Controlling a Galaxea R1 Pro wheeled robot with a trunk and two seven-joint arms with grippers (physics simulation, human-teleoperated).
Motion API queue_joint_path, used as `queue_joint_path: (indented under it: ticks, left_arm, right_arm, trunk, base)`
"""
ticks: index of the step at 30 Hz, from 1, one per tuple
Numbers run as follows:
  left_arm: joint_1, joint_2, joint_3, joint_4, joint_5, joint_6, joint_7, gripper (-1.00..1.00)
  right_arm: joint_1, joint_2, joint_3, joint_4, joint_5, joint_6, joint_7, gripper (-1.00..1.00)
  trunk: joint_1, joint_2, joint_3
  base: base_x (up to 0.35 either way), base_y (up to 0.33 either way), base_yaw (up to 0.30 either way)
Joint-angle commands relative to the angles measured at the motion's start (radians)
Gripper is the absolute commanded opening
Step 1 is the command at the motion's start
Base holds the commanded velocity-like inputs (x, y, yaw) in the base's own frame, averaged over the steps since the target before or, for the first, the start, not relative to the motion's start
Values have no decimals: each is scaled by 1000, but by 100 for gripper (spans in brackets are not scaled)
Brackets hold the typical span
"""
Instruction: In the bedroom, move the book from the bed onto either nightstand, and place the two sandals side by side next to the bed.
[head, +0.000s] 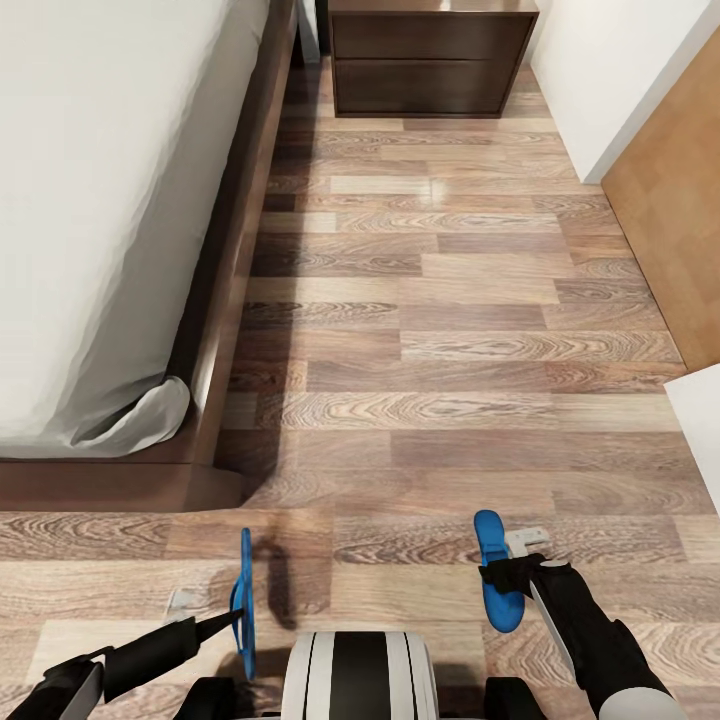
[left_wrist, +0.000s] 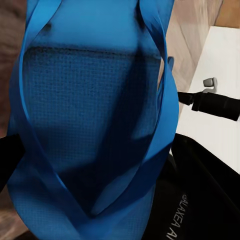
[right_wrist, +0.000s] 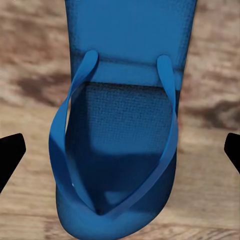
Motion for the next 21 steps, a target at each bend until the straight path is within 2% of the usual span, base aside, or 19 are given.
queue_joint_path:
  ticks: [1, 6, 13, 21]
  left_arm:
    - [0, 0, 1, 0, 3, 11, -3, -100]
    - [0, 0, 2, 0, 4, 11, -4, -100]
    - [0, -1, 4, 0, 5, 13, -5, -100]
    - [0, -2, 4, 0, 5, 13, -5, -100]
  right_arm:
    - [0, 0, -2, -2, 11, 4, 9, 100]
    - [0, 0, -2, -2, 11, 4, 9, 100]
    - [0, 0, -2, -2, 11, 4, 8, 100]
    - [0, 0, -2, -2, 11, 4, 9, 100]
  trunk:
    - [0, 0, -1]
    - [0, 0, -1]
    - [3, -2, -28]
    - [3, -2, -31]
  base:
    - [0, 0, 0]
    - [0, 0, 0]
    - [0, 0, 0]
    - [0, 0, 0]
